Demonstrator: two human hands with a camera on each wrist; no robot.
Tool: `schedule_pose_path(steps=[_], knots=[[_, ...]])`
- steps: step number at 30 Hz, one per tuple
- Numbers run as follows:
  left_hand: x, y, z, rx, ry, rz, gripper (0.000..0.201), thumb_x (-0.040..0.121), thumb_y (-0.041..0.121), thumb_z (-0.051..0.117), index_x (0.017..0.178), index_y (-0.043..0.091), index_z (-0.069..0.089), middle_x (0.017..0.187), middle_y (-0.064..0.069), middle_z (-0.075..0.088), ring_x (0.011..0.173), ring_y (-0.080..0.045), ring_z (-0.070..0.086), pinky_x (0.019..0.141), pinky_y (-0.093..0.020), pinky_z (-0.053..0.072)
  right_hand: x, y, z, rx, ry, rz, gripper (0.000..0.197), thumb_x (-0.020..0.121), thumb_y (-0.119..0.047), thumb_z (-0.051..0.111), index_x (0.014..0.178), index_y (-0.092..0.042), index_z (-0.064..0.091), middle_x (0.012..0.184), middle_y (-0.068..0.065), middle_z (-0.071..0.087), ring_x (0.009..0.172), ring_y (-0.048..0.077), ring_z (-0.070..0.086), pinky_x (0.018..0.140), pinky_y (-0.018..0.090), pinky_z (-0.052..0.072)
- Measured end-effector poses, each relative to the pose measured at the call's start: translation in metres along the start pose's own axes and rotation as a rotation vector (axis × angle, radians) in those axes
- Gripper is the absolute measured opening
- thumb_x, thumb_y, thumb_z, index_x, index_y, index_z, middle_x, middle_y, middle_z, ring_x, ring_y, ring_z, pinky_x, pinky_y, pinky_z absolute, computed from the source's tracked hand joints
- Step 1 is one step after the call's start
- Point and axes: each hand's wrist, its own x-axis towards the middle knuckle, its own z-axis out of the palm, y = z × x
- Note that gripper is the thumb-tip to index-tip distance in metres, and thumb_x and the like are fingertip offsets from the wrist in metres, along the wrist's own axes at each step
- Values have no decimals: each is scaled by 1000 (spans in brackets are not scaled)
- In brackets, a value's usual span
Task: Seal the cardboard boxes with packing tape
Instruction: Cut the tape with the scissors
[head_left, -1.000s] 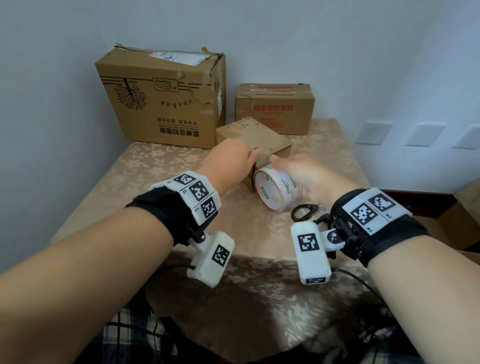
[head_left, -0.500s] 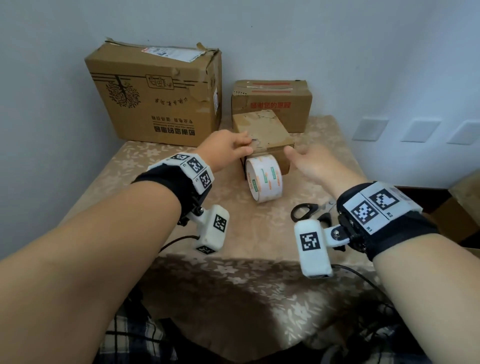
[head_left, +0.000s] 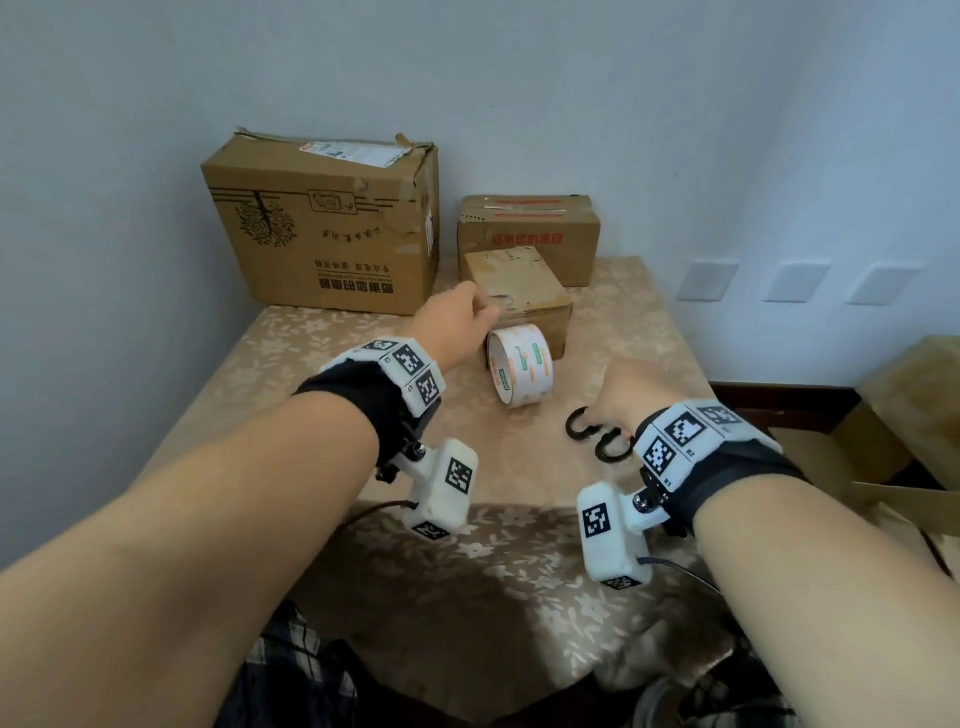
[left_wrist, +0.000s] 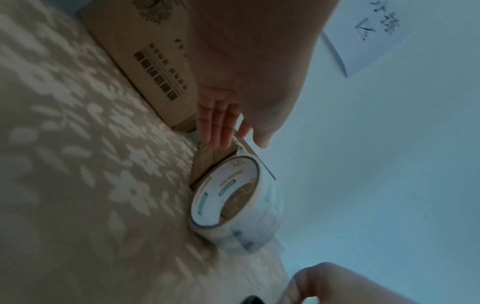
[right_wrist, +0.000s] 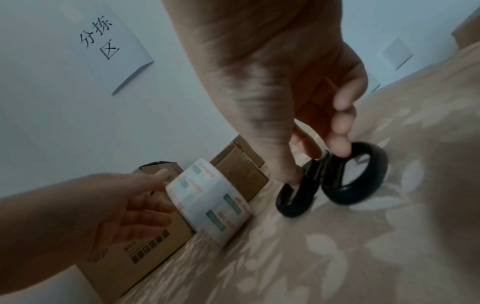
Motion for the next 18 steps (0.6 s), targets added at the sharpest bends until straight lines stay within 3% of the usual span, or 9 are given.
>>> schedule_pose_path(steps=[3, 5, 7, 11, 13, 14, 16, 18], knots=[[-8, 7, 11, -344, -59, -208, 31, 95, 43, 51, 103, 13, 46, 99, -6, 62, 89, -22, 62, 82, -39, 55, -3, 3, 4, -23, 26, 6, 35, 79, -33, 74, 100, -7, 63, 100, 9, 70, 97, 28, 67, 92, 40, 48], [-12, 14, 15, -547, -124, -272, 25, 95, 36, 54, 91, 13, 47, 90, -8, 62, 77, -18, 62, 76, -36, 55, -5, 8, 7, -33, 109, -48, 30, 88, -25, 64, 111, -5, 63, 113, 13, 65, 107, 30, 62, 84, 38, 45], [-13, 19, 17, -709, -165, -327, 20, 96, 25, 55, 96, 6, 53, 94, -12, 66, 75, -18, 63, 75, -32, 54, -6, 14, 9, -35, 177, -91, 28, 92, -19, 56, 116, -4, 61, 119, 16, 62, 110, 31, 59, 75, 35, 41], [-7, 19, 17, -847, -123, -435, 18, 93, 12, 57, 105, -2, 56, 111, -18, 67, 98, -26, 67, 81, -36, 56, -5, 21, 13, 97, 174, -18, 44, 84, -10, 62, 127, -11, 53, 110, 15, 64, 96, 31, 64, 58, 30, 44], [-4, 16, 14, -803, -117, -443, 25, 91, 12, 60, 111, -4, 58, 110, -18, 68, 100, -27, 67, 86, -39, 55, -2, 24, 14, 320, 245, 29, 28, 82, -11, 65, 108, -12, 52, 94, 12, 63, 80, 28, 63, 51, 25, 41], [-4, 14, 12, -764, -115, -436, 26, 89, 13, 61, 110, -3, 60, 107, -18, 68, 99, -28, 67, 89, -42, 54, 1, 26, 16, 471, 306, 69, 29, 82, -16, 67, 106, -2, 55, 87, 11, 62, 73, 27, 60, 49, 24, 38], [-2, 11, 7, -663, -108, -407, 25, 86, 17, 62, 101, -3, 65, 100, -18, 70, 95, -31, 68, 91, -46, 53, 1, 27, 15, 688, 458, 54, 39, 83, -26, 68, 111, -1, 59, 86, 9, 62, 73, 26, 58, 54, 24, 39], [0, 5, 3, -579, -102, -378, 24, 84, 20, 61, 91, -2, 67, 93, -18, 71, 86, -30, 69, 85, -38, 55, 2, 19, 11, 785, 537, -54, 46, 84, -26, 68, 125, -10, 54, 92, 5, 63, 90, 27, 60, 79, 37, 49]])
